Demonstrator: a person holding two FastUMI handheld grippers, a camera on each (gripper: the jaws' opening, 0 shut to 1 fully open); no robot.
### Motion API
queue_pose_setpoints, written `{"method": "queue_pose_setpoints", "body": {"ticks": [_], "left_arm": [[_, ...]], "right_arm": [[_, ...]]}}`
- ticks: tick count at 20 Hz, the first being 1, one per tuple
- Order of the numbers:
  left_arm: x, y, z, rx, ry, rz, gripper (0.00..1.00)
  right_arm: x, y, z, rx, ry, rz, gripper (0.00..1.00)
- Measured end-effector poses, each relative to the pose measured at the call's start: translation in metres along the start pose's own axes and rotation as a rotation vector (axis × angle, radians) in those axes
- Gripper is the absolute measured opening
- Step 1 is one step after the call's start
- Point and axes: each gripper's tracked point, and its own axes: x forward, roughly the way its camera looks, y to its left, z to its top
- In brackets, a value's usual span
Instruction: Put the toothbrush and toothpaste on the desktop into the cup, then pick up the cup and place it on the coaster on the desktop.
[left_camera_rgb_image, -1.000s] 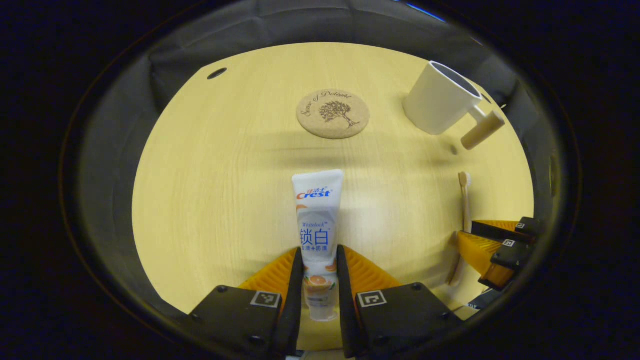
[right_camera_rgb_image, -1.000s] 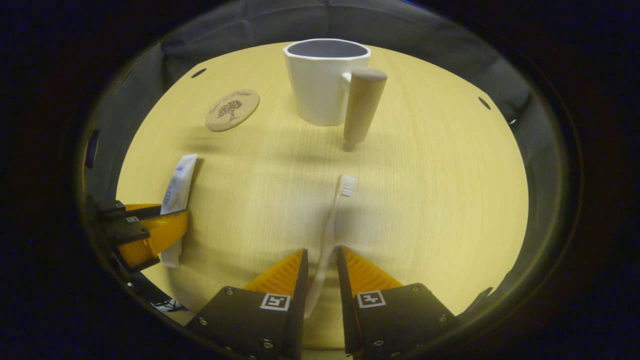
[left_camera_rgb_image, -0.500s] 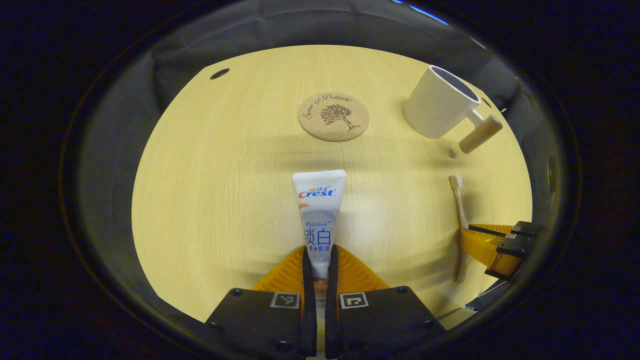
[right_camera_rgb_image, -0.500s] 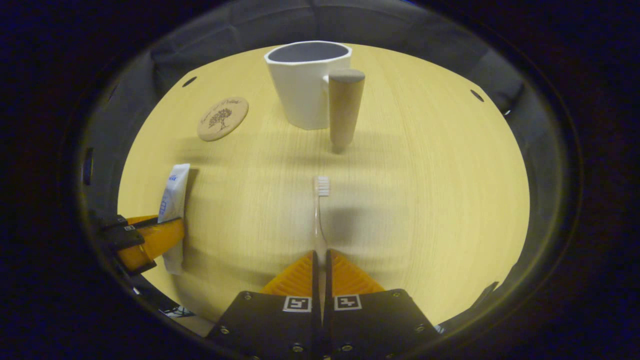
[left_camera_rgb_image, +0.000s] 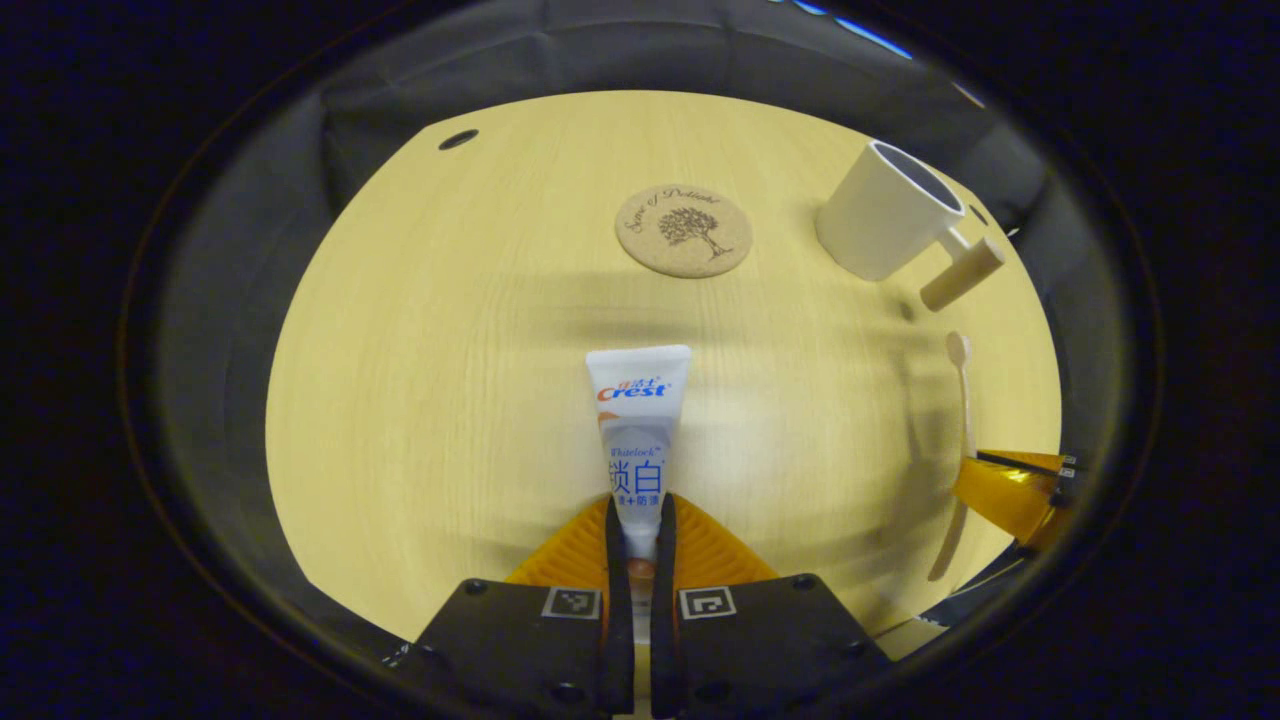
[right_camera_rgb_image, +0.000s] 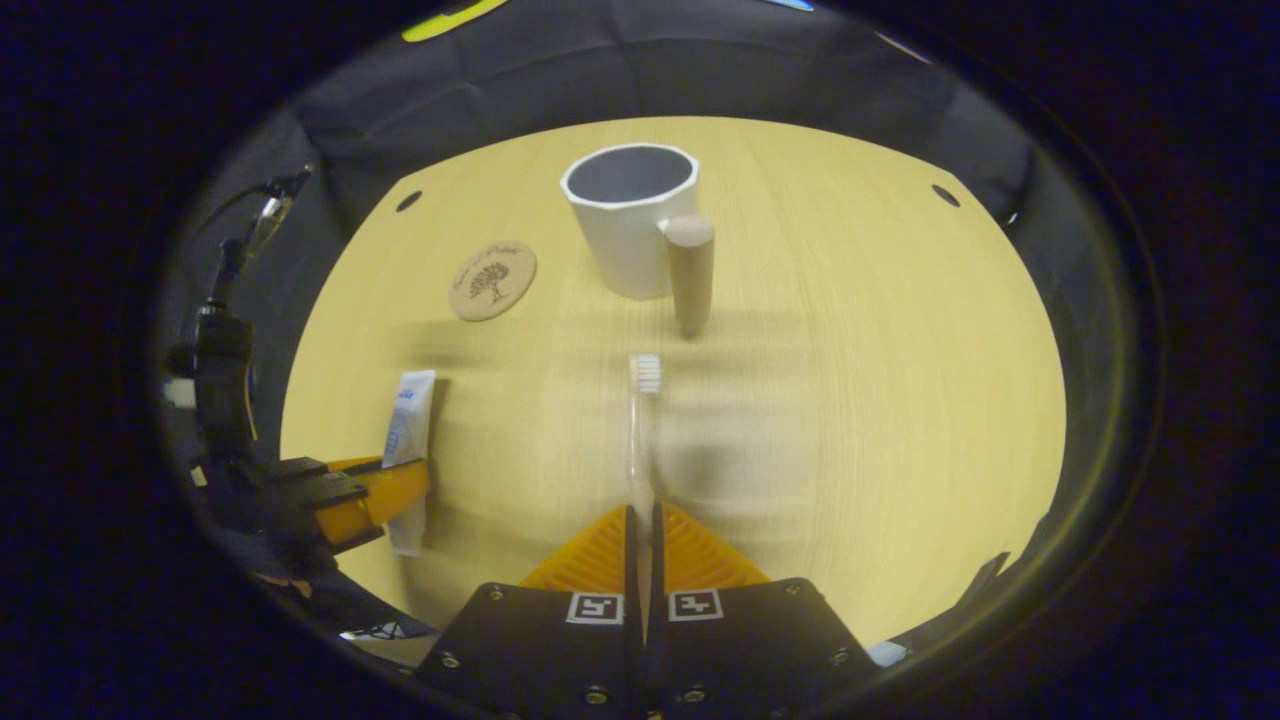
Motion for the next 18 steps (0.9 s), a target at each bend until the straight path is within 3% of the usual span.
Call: {"method": "queue_pose_setpoints", "body": {"ticks": [10,18], "left_arm": [[-0.025,-0.005,0.000,-0.018,-0.042,-0.006,0.14],[-0.040,0.005,-0.016,-0.064,-0.032,0.019,0.14]], "right_arm": [[-0.043,0.014,0.078,0.008,-0.173,0.055,0.02],[-0.045,0.009,0.183,0.071,-0.312,0.079,0.02]]}}
